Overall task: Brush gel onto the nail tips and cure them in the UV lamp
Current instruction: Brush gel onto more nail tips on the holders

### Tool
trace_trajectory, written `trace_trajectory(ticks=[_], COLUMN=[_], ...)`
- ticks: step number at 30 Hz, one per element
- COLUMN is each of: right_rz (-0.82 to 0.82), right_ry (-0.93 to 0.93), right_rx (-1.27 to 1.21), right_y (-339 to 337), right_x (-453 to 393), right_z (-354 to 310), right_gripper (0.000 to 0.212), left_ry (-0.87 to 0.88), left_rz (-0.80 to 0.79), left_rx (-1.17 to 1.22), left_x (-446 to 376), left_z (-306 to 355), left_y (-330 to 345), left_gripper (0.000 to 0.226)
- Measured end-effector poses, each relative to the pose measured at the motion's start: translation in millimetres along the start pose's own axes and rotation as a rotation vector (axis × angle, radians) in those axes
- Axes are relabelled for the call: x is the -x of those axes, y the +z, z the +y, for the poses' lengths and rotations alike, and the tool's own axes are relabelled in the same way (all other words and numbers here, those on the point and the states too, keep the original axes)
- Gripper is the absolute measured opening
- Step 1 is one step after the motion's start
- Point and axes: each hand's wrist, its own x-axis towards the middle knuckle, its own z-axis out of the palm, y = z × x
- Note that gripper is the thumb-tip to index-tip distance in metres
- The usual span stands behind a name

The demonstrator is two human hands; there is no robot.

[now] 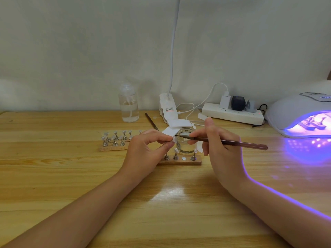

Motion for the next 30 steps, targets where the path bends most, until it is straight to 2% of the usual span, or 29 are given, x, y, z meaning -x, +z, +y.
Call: trace_trajectory(ticks=[11,15,19,30], right_rz=[0.017,0.049,0.004,-0.002], right_ry=[0.01,0.042,0.081,0.062], right_rx=[0.005,-0.009,0.018,-0.021], right_y=[-1.3,-0.2,2.1,0.6], right_x=[1.4,0.8,1.7,3.4], right_z=[-0.4,-4.1,-5.8,-4.6], right_gripper=[0.051,0.045,0.041,0.052], left_ry=[0.002,0.003,0.001,-0.009], left_rz=[0.006,0.006,0.011,0.016], left_rx=[-0.004,-0.011,-0.006,-0.022], left_x=[0.5,0.5,0.2,1.0], left_z=[-0.2,-0.6,-0.8,0.8], left_y=[-0.3,0.0,0.2,-0.1], left_gripper=[0.024,0.023,0.025,0.022])
